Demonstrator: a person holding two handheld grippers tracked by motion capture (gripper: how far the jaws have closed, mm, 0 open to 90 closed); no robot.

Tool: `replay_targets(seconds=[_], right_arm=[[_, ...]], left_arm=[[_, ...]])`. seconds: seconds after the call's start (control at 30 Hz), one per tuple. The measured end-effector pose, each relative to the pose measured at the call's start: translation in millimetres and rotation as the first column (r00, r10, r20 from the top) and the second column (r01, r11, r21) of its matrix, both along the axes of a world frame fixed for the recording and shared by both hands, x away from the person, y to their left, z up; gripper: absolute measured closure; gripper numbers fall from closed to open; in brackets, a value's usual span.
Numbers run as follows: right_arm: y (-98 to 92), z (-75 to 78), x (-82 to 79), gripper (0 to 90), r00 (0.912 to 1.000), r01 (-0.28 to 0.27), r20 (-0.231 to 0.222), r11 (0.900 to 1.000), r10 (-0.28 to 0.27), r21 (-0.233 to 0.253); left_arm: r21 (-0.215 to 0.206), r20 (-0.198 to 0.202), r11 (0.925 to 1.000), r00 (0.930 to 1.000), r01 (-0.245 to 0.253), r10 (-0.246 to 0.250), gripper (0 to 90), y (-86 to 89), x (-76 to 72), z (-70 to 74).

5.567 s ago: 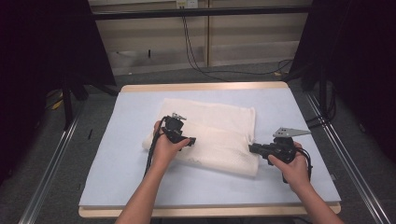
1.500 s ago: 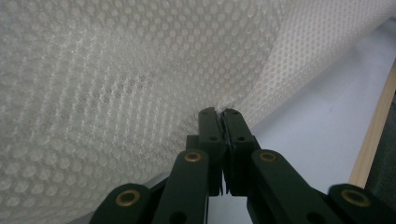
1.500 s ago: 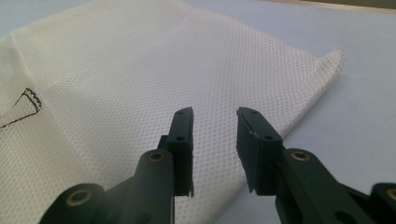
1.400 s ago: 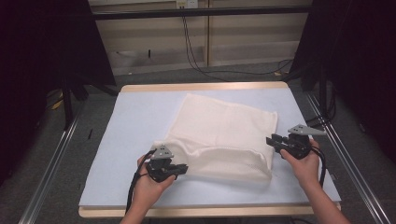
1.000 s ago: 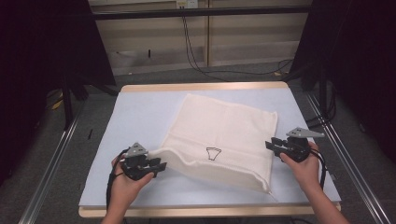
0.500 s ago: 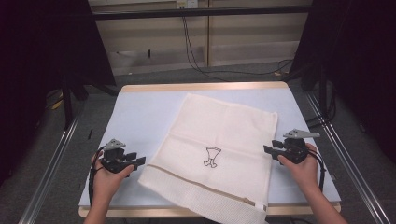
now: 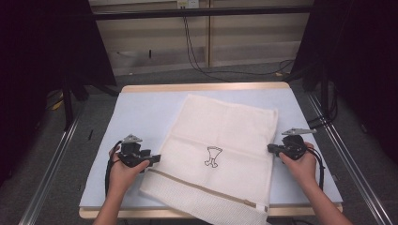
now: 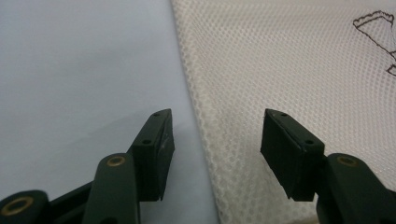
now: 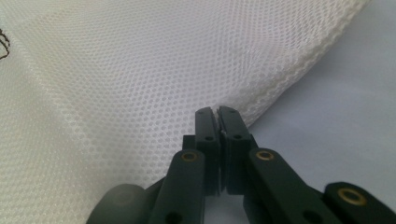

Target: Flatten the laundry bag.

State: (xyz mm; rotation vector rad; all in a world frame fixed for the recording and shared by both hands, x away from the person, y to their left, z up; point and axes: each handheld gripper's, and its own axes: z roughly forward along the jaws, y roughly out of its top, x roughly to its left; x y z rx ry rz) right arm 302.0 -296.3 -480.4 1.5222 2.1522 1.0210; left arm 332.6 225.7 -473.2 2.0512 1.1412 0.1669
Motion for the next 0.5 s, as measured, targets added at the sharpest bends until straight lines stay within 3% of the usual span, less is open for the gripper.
replay_targets(seconds=[0.2,0.3,0.37,0.47,0.5], right_arm=[[3.5,5.7,14.9,89.4,0.9993,0.017,0.034,1.0,-0.017,-0.009],[7.3,14.1,35.0,89.1,0.9937,0.039,0.106,0.999,-0.036,-0.02],[8.2,15.7,39.6,88.6,0.9915,0.044,0.124,0.999,-0.041,-0.029],[10.1,14.5,48.5,81.2,0.9916,0.028,0.126,1.0,-0.027,-0.009],[11.8,12.8,44.2,73.8,0.9916,0.027,0.127,1.0,-0.026,-0.008]], left_arm=[[0.015,-0.018,0.9996,0.9996,0.024,-0.024,44.4,-6.9,3.6,-2.5],[0.008,-0.018,0.9993,0.9992,0.037,-0.037,43.9,-9.8,2.6,-2.9],[0.005,-0.022,0.9988,0.9986,0.049,-0.049,45.3,-10.2,2.2,-2.6],[0.011,-0.033,0.9979,0.9974,0.064,-0.064,47.9,-12.9,-0.2,-1.8],[0.021,-0.029,0.9972,0.997,0.072,-0.071,50.7,-13.9,-1.1,-1.5]])
